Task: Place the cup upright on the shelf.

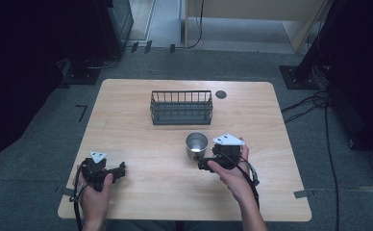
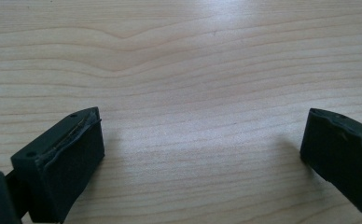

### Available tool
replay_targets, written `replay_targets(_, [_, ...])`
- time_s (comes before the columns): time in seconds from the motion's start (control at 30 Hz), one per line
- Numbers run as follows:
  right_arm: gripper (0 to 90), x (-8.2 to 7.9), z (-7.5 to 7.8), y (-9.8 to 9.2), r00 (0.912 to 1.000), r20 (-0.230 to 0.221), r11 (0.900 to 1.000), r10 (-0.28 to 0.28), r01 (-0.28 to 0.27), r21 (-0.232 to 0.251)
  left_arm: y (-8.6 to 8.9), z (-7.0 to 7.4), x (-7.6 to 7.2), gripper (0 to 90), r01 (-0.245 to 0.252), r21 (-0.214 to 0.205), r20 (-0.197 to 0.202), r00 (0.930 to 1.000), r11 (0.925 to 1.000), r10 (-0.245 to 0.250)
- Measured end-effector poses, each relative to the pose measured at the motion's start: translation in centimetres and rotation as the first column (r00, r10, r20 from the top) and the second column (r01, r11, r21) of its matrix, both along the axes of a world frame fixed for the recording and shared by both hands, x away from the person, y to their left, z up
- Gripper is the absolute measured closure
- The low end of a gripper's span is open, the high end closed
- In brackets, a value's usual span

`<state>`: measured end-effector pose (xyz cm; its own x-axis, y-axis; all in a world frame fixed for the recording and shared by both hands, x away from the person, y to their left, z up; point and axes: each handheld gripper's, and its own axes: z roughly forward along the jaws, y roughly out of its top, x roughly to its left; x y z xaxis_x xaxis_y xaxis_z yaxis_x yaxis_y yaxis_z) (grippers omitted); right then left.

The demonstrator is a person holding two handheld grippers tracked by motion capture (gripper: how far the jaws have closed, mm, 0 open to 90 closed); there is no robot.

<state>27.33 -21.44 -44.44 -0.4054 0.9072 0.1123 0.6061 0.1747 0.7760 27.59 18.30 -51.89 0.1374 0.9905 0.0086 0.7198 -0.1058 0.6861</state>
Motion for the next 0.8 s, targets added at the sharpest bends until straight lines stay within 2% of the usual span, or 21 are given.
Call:
replay_targets(0.23, [0.0,0.7,0.2,1.4,0.9998,-0.001,0.9998,0.018,-0.018,-0.006,0.0,0.0,0.0,0.0,0.000,0.000,0.000,1.0000,1.0000,0.000])
replay_targets(0.5, [0.0,2.0,-0.5,3.2,0.9997,-0.012,0.9996,0.021,-0.021,-0.020,0.0,0.0,0.0,0.0,0.000,0.000,0.000,1.0000,1.0000,0.000])
replay_targets(0.6, [0.0,2.6,-1.1,3.7,0.9999,-0.014,0.9988,-0.007,0.007,-0.048,0.0,0.0,0.0,0.0,0.000,0.001,0.000,1.0000,1.0000,0.000])
replay_targets(0.8, [0.0,3.4,-1.8,4.1,0.9991,-0.021,0.9979,-0.038,0.037,-0.054,0.0,0.0,0.0,0.0,0.000,0.000,0.000,1.0000,1.0000,0.000])
